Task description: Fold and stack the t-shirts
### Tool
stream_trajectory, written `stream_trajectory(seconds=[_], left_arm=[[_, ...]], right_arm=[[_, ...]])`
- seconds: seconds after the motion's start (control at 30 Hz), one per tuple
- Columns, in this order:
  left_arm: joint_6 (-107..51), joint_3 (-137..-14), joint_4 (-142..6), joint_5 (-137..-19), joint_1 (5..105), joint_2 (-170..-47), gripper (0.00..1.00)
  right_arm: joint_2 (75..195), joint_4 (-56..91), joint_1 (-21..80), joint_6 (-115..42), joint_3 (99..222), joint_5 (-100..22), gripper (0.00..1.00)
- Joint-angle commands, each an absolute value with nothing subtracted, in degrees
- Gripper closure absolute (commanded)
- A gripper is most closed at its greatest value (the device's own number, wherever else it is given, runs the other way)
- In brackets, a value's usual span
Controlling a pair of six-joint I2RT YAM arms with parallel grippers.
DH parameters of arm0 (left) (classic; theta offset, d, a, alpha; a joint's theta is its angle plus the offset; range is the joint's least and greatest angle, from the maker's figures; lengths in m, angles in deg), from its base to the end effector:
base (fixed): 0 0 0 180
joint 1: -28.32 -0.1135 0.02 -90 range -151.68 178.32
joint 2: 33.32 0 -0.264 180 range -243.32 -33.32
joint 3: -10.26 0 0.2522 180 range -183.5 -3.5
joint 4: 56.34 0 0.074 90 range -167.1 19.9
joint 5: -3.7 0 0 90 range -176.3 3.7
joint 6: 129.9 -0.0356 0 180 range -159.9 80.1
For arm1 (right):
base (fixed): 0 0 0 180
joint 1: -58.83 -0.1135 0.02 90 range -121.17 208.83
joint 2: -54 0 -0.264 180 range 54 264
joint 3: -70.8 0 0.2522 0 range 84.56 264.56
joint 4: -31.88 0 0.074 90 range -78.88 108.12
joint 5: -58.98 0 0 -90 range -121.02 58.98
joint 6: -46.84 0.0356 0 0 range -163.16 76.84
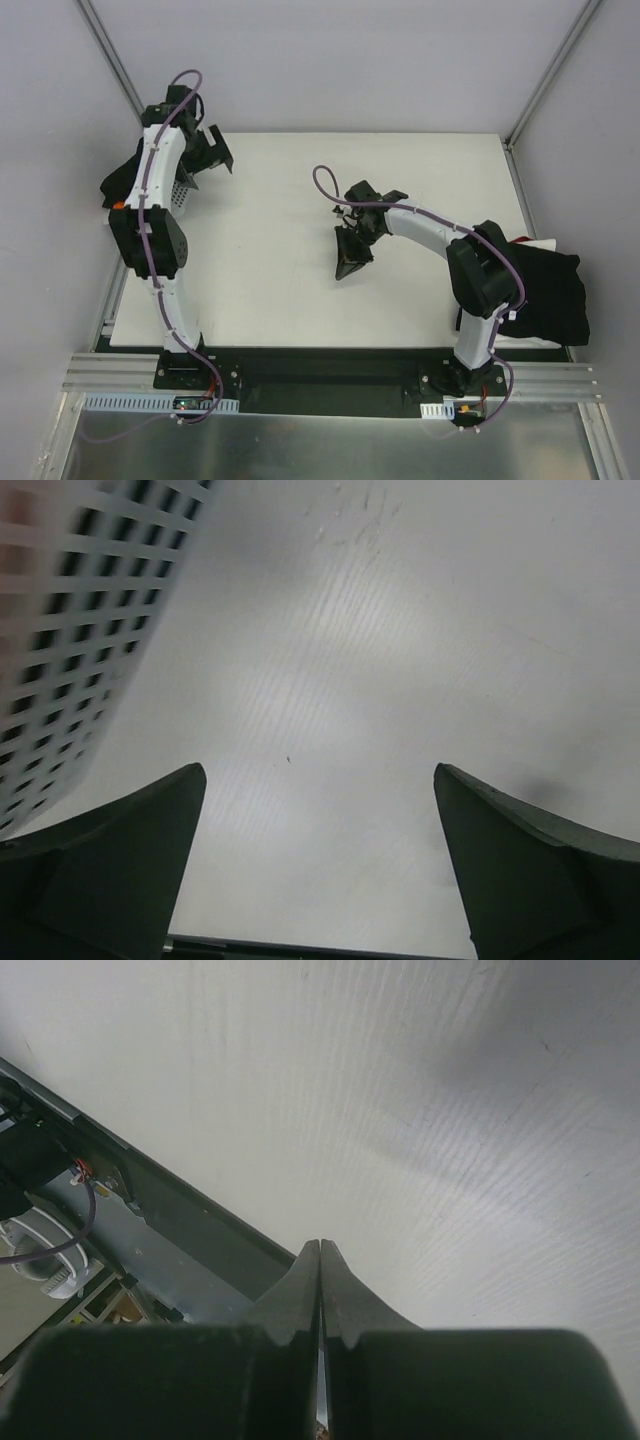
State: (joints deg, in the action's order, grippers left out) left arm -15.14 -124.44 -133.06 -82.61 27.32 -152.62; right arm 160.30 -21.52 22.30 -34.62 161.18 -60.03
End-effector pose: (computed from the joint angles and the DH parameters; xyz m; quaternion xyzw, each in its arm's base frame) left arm 0.4449 0.0055 0.3146 -0.2081 0.9458 -0.0815 0.2358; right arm 0.2900 0.2363 0.1994 -0.2739 0.9133 0.2942 0.0661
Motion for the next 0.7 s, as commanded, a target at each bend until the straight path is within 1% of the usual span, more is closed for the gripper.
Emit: stream_trajectory(seconds=[0.0, 0.17, 0.3, 0.37, 0.4, 0.47, 0.5, 0.53, 0.57, 0.6, 0.67], left_arm=[[-17.65, -122.34, -135.31, -87.53, 25.42, -144.15, 0.01], [-17.66, -119.34, -134.97, -86.83, 24.62, -147.48, 0.03], [-16.17, -120.21, -134.0, -84.81, 24.54, -150.65, 0.05], [-15.2, -121.44, -133.91, -86.03, 24.54, -151.27, 0.04], [-13.46, -122.49, -134.34, -88.56, 23.84, -152.14, 0.02], [-13.0, -122.41, -134.87, -88.49, 23.22, -152.5, 0.02], [-13.18, -122.06, -135.05, -88.15, 23.3, -152.85, 0.09], [-13.35, -120.41, -134.96, -86.49, 23.48, -152.85, 0.13], [-13.53, -119.43, -134.62, -86.39, 23.66, -152.76, 0.21], [-13.7, -118.47, -133.83, -86.39, 23.83, -152.85, 0.38], [-13.88, -116.7, -132.86, -86.39, 24.36, -153.11, 0.54]], right_arm=[[161.75, -20.21, 21.57, -33.75, 163.66, -62.3, 0.99], [162.19, -19.94, 21.3, -33.4, 164.19, -62.4, 0.99], [161.31, -19.94, 21.3, -33.49, 162.62, -61.79, 0.99], [160.17, -19.94, 21.3, -33.49, 161.65, -61.43, 0.99], [159.04, -20.29, 21.3, -33.66, 160.25, -60.47, 0.99], [158.5, -20.81, 21.3, -34.1, 160.15, -59.68, 0.99], [158.41, -20.99, 21.21, -34.28, 160.06, -59.5, 0.99], [158.32, -21.17, 21.3, -34.28, 160.06, -59.32, 0.99], [158.41, -21.17, 21.3, -34.28, 160.06, -59.49, 0.99], [158.5, -21.17, 21.21, -34.37, 160.41, -59.5, 0.99], [159.28, -21.52, 21.39, -34.45, 160.93, -59.76, 0.99]])
